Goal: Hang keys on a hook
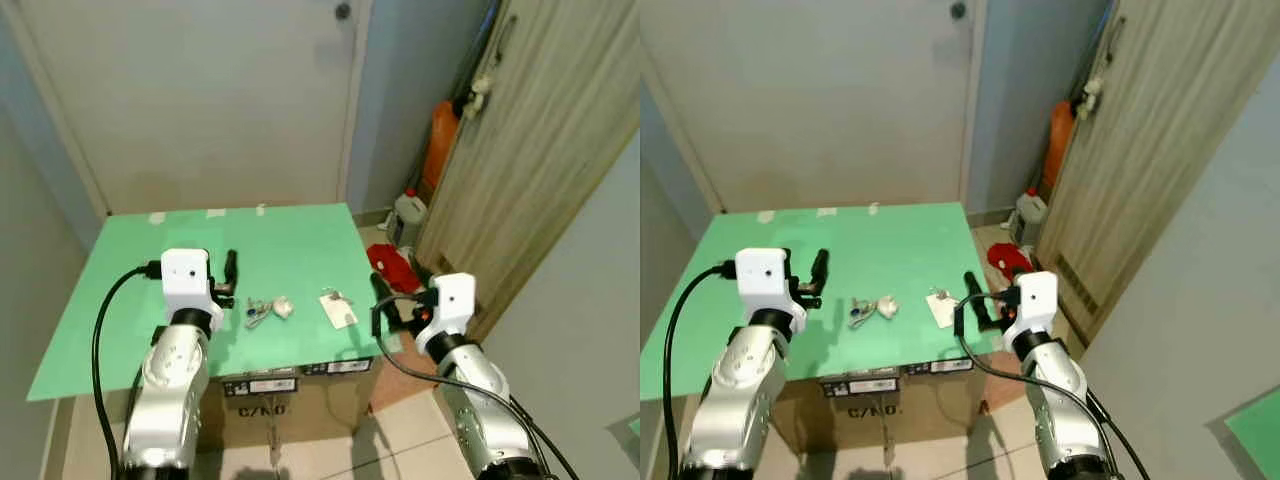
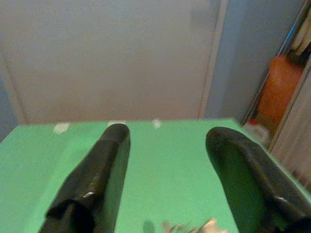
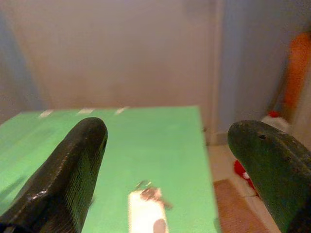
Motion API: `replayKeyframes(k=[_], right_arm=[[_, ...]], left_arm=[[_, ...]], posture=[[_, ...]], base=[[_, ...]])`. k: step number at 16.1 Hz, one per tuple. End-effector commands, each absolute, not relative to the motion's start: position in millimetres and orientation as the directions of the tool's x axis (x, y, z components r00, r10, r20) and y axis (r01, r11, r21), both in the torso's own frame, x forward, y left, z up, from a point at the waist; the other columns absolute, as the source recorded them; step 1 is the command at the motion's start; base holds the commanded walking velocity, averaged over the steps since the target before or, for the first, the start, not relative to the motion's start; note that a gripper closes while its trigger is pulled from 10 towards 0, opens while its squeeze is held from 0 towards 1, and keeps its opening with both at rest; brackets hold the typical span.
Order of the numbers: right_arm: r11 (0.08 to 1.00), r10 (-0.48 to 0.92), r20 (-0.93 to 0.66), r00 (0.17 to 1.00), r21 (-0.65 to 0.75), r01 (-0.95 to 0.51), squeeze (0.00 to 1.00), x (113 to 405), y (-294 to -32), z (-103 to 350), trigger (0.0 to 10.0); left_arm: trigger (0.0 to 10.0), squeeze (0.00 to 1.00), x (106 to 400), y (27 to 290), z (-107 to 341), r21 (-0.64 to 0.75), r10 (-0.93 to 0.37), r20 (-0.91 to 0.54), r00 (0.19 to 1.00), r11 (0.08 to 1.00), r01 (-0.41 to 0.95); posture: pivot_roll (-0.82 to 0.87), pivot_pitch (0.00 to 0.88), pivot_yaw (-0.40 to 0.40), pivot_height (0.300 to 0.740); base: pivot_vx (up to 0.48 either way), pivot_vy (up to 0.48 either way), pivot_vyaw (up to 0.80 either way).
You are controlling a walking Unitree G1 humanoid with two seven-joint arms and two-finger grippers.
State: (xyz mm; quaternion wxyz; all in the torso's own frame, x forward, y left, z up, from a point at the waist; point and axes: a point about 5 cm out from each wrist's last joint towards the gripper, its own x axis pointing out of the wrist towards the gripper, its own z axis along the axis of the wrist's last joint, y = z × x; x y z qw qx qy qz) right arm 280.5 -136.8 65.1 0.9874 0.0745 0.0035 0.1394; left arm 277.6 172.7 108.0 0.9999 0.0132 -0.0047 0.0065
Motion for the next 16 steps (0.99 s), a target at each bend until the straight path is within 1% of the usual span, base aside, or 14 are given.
replayKeyframes(k=[1,2,3,5,6,7,8,10,11,13,14,15,16], right_arm=[[0.963,0.213,0.054,0.976,0.159,-0.219,0.0,285,-147,73,10.0],[0.961,0.213,0.053,0.976,0.171,-0.219,0.0,286,-145,73,10.0],[0.959,0.215,0.056,0.975,0.176,-0.222,0.0,286,-144,74,10.0],[0.957,0.21,0.063,0.976,0.189,-0.218,0.0,286,-142,74,10.0],[0.958,0.185,0.075,0.98,0.21,-0.197,0.0,286,-144,75,10.0],[0.955,0.198,0.073,0.977,0.212,-0.209,0.0,286,-143,74,10.0],[0.954,0.209,0.073,0.975,0.206,-0.22,0.0,283,-144,72,10.0],[0.952,0.212,0.076,0.974,0.208,-0.224,0.0,281,-147,71,10.0],[0.951,0.225,0.083,0.971,0.197,-0.238,0.0,280,-147,72,10.0],[0.948,0.238,0.087,0.967,0.193,-0.251,0.0,280,-145,74,10.0],[0.947,0.244,0.088,0.966,0.192,-0.257,0.0,280,-143,74,10.0],[0.946,0.252,0.088,0.964,0.186,-0.265,0.0,281,-141,75,10.0],[0.946,0.255,0.087,0.963,0.183,-0.267,0.0,281,-140,75,10.0]], left_arm=[[10.0,1.0,276,172,115,0.061,0.01,0.054,0.999,0.998,-0.013],[10.0,1.0,277,173,110,0.115,0.013,0.027,1.0,0.993,-0.016],[10.0,1.0,277,173,109,0.122,0.004,0.019,1.0,0.993,-0.006],[10.0,1.0,274,172,112,0.184,-0.021,0.051,0.998,0.983,0.012],[10.0,1.0,268,173,116,0.236,-0.028,0.097,0.995,0.972,0.004],[10.0,1.0,262,173,118,0.268,-0.04,0.122,0.992,0.963,0.006],[10.0,1.0,249,178,123,0.27,-0.051,0.167,0.985,0.963,0.004],[10.0,1.0,239,183,123,0.288,-0.074,0.163,0.984,0.957,0.024],[10.0,1.0,237,186,121,0.283,-0.064,0.154,0.986,0.959,0.018],[10.0,1.0,241,179,120,0.305,-0.096,0.152,0.984,0.951,0.045],[10.0,1.0,242,178,119,0.283,-0.091,0.14,0.986,0.958,0.048],[10.0,1.0,245,176,111,0.286,-0.108,0.073,0.991,0.955,0.083],[10.0,0.31,247,176,107,0.275,-0.101,0.043,0.994,0.958,0.085]], posture=[[-0.01,0.0,-0.019,0.74],[-0.01,0.0,-0.017,0.74],[-0.01,0.0,-0.016,0.74],[0.0,0.0,-0.02,0.74],[0.0,0.0,-0.02,0.74],[0.01,0.0,-0.018,0.74],[0.01,0.0,-0.018,0.74],[0.01,0.0,-0.018,0.74],[0.01,0.0,-0.022,0.74],[0.01,0.0,-0.021,0.74],[0.01,0.0,-0.021,0.74],[0.01,0.0,-0.02,0.74],[0.01,0.0,-0.02,0.74]], base=[[0.0,0.0,0.0],[0.0,0.0,0.0],[0.0,0.0,0.0],[0.0,0.0,0.0],[0.0,0.0,0.0],[0.0,0.0,0.0],[0.0,0.0,0.0],[0.0,0.0,0.0],[0.0,0.0,0.0],[0.0,0.0,0.0],[0.0,0.0,0.0],[0.0,0.0,0.0],[0.0,0.0,0.0]])
